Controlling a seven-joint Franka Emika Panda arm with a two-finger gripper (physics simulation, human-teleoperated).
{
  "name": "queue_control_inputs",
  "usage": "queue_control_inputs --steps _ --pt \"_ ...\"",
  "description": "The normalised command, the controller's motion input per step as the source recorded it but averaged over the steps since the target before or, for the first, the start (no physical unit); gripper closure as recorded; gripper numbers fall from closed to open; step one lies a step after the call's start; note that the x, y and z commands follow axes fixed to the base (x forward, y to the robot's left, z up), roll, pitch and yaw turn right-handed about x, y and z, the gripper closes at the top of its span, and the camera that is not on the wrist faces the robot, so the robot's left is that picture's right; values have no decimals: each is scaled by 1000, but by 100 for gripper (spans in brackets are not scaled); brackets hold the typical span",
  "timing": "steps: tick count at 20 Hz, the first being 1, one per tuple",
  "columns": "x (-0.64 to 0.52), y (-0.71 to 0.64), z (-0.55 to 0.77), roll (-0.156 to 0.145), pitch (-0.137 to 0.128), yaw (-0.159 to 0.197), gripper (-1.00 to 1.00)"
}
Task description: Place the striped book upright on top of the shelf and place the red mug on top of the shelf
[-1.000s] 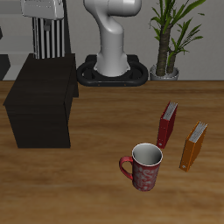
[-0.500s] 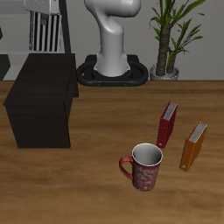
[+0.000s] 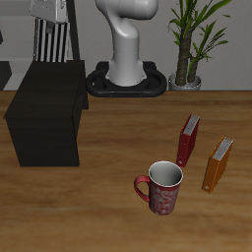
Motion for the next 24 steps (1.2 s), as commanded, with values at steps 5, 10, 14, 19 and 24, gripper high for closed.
queue_control_inputs --steps 5,10,14,19,24 --pt "14 40 -124 -49 30 -18 100" --pt "73 69 -180 -26 54 55 -100" --pt "0 142 4 17 33 46 -100" --pt "72 99 43 -13 34 49 -100" --pt "44 2 219 -53 -22 70 -100"
